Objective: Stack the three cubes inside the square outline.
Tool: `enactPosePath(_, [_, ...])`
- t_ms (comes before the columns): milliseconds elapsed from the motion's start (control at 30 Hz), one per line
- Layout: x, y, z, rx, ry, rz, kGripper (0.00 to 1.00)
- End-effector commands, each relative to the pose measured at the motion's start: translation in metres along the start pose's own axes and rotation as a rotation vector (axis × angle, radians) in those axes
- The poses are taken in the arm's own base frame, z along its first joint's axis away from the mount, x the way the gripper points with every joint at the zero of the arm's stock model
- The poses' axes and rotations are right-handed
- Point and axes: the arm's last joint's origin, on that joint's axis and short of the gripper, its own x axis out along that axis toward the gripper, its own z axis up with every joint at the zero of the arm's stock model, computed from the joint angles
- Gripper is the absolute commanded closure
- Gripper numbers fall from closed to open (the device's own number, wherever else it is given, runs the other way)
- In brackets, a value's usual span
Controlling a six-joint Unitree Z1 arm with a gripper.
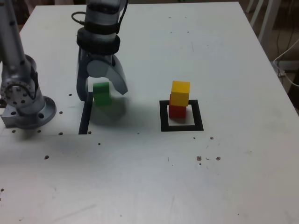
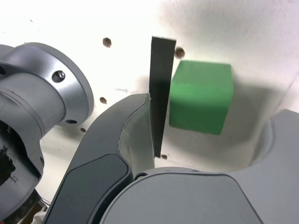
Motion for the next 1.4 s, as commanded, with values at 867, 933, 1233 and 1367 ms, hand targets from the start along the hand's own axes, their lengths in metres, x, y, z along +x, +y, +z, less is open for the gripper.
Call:
enactPosePath(867, [0.015, 0.011, 0.017, 0.040, 0.024, -0.034, 0.73])
enactPosePath(933, [0.015, 0.011, 0.017, 0.040, 0.024, -0.033, 0.73])
enactPosePath(1233, [0.006, 0.009, 0.022, 0.056, -0.004, -0.007, 0.73])
enactPosePath(1367, [-0.011, 0.001, 0.030, 0.091, -0.036, 0.026, 0.73])
